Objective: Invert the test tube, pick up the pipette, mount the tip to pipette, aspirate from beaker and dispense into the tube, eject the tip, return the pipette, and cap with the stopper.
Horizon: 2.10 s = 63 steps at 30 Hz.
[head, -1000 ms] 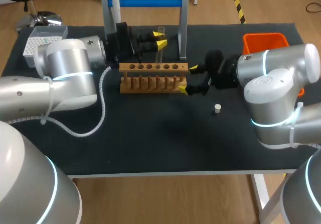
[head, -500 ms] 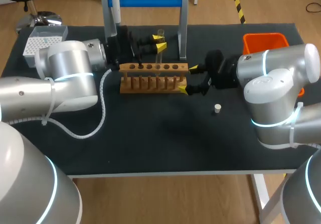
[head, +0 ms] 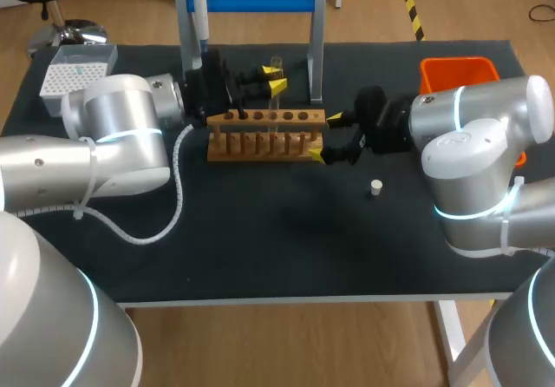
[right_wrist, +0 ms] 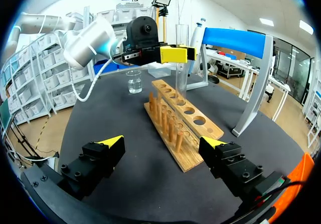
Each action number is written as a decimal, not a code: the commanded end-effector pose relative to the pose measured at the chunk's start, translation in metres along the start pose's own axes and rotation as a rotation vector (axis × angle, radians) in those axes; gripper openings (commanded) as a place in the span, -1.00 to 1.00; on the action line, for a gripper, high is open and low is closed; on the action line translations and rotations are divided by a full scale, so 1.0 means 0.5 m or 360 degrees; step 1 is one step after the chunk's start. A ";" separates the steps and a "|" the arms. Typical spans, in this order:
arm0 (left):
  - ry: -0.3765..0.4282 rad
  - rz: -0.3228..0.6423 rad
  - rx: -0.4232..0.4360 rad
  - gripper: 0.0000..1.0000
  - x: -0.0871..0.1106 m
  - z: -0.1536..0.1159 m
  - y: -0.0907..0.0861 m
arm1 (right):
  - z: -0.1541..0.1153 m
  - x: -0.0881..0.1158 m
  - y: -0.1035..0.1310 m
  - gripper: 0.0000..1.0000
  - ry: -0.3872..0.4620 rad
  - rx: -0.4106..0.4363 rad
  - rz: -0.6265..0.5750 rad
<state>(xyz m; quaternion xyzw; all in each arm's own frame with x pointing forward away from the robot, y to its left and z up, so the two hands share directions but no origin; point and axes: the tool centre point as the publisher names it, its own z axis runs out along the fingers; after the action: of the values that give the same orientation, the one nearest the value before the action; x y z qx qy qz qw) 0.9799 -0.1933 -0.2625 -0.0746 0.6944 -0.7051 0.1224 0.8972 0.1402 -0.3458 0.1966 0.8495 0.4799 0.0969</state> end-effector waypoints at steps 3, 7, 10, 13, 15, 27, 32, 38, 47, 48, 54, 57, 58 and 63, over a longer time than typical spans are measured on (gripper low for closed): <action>-0.0005 -0.0005 0.0002 -1.00 -0.002 0.002 0.010 | -0.002 0.000 0.000 1.00 0.0001 0.0000 0.0001; -0.0016 -0.0009 -0.0004 -1.00 -0.003 0.001 0.015 | -0.002 0.000 0.000 1.00 0.0001 0.0000 0.0001; -0.0030 -0.0017 0.0006 -1.00 -0.003 0.000 0.018 | -0.002 0.000 0.000 1.00 0.0001 0.0000 0.0001; -0.0039 -0.0018 0.0011 -1.00 -0.004 -0.002 0.020 | -0.002 0.000 0.000 1.00 0.0001 0.0000 0.0001; -0.0042 -0.0018 0.0013 -1.00 -0.004 -0.002 0.021 | -0.002 0.000 0.000 1.00 0.0001 0.0000 0.0001; -0.0080 -0.0030 0.0042 -1.00 -0.005 -0.006 0.034 | -0.002 0.000 0.000 1.00 0.0001 0.0000 0.0001; -0.0090 -0.0028 0.0043 -1.00 -0.004 -0.007 0.037 | -0.002 0.000 0.000 1.00 0.0001 0.0000 0.0001; -0.0093 -0.0015 0.0035 -1.00 -0.003 -0.007 0.039 | -0.002 0.000 0.000 1.00 0.0001 0.0000 0.0001; -0.0073 0.0008 -0.0054 1.00 0.002 -0.007 0.034 | -0.002 0.000 0.000 1.00 0.0001 0.0000 0.0001; -0.0063 0.0008 -0.0072 1.00 0.004 -0.007 0.031 | -0.002 0.000 0.000 1.00 0.0001 0.0000 0.0001; -0.0044 0.0024 -0.0150 1.00 0.010 -0.030 0.005 | -0.002 0.000 0.000 1.00 0.0001 0.0000 0.0001; -0.0010 0.0021 -0.0199 1.00 0.017 -0.051 -0.009 | -0.002 0.000 0.000 1.00 0.0001 0.0000 0.0001; -0.0009 0.0017 -0.0216 1.00 0.019 -0.060 -0.013 | -0.002 0.000 0.000 1.00 0.0001 0.0000 0.0001; -0.0008 -0.0056 -0.0297 1.00 0.027 -0.130 -0.031 | -0.002 0.000 0.000 1.00 0.0001 0.0000 0.0001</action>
<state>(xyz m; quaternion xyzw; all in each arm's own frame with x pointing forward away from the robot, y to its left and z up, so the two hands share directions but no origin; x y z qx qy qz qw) 0.9639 -0.1626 -0.2639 -0.0944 0.7434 -0.6523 0.1136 0.8972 0.1402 -0.3458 0.1966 0.8495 0.4800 0.0969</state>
